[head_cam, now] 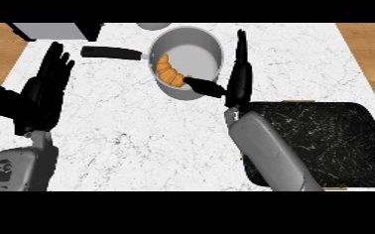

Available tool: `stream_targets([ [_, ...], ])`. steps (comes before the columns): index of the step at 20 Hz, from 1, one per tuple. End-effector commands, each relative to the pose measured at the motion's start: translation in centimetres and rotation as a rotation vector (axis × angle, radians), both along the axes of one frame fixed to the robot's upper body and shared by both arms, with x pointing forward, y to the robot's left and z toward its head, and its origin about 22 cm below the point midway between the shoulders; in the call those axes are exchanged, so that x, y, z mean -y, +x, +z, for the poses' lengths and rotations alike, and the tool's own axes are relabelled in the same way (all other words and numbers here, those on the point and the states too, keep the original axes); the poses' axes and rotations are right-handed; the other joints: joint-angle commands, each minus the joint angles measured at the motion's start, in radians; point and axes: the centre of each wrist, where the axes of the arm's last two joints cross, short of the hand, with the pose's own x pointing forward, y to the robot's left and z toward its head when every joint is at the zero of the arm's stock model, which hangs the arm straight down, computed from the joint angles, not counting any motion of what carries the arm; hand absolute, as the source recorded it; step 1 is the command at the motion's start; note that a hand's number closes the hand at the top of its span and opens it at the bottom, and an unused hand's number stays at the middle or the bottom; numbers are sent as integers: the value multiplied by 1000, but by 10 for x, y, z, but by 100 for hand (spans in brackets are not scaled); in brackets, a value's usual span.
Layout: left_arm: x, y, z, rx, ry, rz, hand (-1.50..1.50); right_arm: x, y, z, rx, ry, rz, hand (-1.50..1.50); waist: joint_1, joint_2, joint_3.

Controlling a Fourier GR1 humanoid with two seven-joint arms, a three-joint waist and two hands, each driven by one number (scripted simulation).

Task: Pick the croissant from the tray and place it in the pot

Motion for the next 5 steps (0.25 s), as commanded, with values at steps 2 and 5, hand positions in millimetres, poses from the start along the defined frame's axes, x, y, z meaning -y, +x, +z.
stream_targets([
  [2, -24, -3, -10, -5, 5, 20, 0, 11, -9, -1, -29, -13, 20, -150, -5, -1, -1],
  [5, -13, -12, -8, -2, 5, -6, 0, 25, -6, -9, 2, 10, 6, -150, -1, -1, 0],
])
